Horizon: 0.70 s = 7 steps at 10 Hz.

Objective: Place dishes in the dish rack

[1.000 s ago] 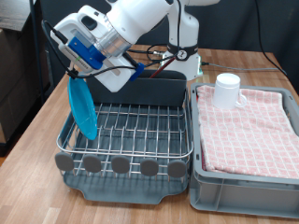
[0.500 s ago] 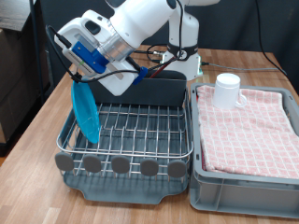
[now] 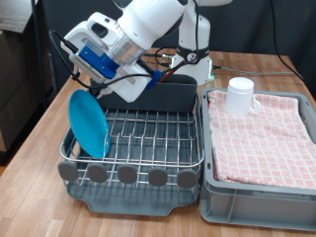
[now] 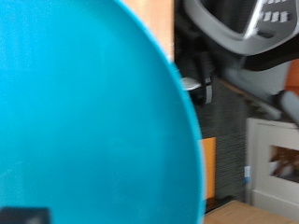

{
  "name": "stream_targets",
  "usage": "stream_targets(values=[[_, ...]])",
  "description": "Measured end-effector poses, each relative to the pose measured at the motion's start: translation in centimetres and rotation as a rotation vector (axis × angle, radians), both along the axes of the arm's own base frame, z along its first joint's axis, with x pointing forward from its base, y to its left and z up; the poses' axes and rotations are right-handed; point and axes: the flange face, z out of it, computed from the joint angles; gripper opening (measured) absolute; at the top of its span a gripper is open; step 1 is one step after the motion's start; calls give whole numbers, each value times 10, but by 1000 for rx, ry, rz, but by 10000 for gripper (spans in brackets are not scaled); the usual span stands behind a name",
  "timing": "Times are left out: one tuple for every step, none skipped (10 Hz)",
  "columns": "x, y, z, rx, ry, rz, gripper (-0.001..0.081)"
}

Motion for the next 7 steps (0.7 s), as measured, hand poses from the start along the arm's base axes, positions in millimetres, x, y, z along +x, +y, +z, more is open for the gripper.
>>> stream_targets(values=[[2, 2, 4, 33, 2, -6, 644], [3, 3, 10, 58, -2, -12, 644], [3, 4, 17, 85, -3, -18, 772], [3, 6, 26, 127, -6, -19, 772], [3, 6, 35, 164, -11, -16, 797], [2, 6, 45, 198, -16, -18, 797], [1, 6, 55, 220, -19, -16, 802]])
